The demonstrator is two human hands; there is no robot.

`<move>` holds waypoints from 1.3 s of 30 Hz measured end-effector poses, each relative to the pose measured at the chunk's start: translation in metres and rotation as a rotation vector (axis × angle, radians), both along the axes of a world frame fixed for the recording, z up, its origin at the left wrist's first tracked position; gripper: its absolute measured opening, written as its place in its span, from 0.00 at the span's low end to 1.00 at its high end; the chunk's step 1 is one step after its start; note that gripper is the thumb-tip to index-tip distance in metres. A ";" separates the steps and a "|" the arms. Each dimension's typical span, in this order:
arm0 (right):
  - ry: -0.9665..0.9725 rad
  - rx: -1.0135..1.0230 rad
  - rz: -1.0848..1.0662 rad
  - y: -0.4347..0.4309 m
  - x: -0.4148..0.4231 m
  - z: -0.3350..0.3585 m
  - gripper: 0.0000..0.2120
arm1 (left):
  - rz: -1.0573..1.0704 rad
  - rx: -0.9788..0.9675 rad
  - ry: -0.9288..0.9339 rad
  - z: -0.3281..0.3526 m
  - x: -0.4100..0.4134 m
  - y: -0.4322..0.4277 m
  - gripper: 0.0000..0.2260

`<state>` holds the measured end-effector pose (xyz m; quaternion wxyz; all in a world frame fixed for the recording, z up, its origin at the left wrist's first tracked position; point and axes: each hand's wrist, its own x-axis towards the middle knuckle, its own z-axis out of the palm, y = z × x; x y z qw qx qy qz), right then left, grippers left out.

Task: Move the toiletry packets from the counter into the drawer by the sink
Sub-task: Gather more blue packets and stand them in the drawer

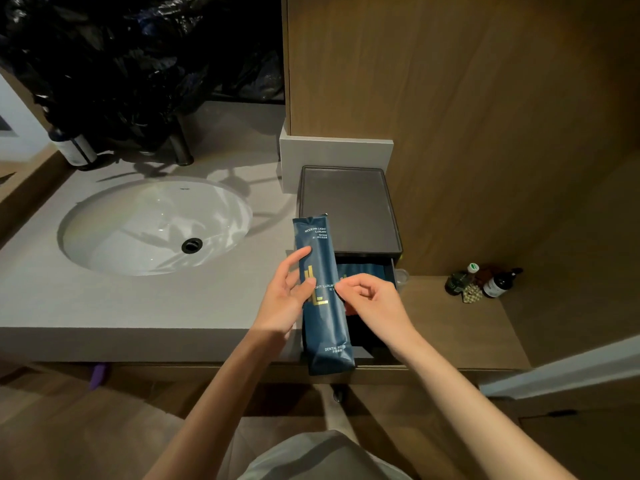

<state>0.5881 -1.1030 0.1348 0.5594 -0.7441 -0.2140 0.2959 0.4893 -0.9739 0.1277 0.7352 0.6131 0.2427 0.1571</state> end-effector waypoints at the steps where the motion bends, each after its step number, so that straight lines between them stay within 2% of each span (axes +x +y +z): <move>1: 0.029 0.008 -0.022 -0.002 0.000 0.000 0.07 | -0.013 0.016 0.001 0.000 0.002 -0.003 0.19; 4: 0.082 0.012 -0.055 -0.013 0.005 0.003 0.08 | -0.052 0.098 0.006 0.003 0.007 -0.007 0.19; 7: 0.046 -0.025 -0.070 -0.030 0.014 0.009 0.06 | 0.044 0.229 0.054 0.004 0.008 0.002 0.21; 10: 0.018 -0.102 -0.050 -0.050 0.024 0.011 0.05 | 0.145 0.392 0.217 -0.016 0.010 0.016 0.26; 15: 0.103 -0.252 0.046 -0.076 0.030 0.015 0.05 | 0.029 0.590 0.494 -0.051 0.028 0.008 0.40; 20: 0.064 -0.380 0.036 -0.066 0.030 0.007 0.04 | 0.021 0.566 0.543 -0.073 0.040 0.004 0.39; 27: -0.123 -0.438 -0.076 -0.021 0.031 -0.016 0.07 | 0.057 0.537 0.552 -0.082 0.045 0.007 0.35; 34: -0.125 -0.460 -0.176 0.005 0.033 -0.035 0.07 | 0.041 0.520 0.519 -0.083 0.042 0.007 0.32; 39: -0.132 -0.456 -0.257 0.022 0.035 -0.043 0.05 | -0.021 0.456 0.465 -0.078 0.036 0.010 0.37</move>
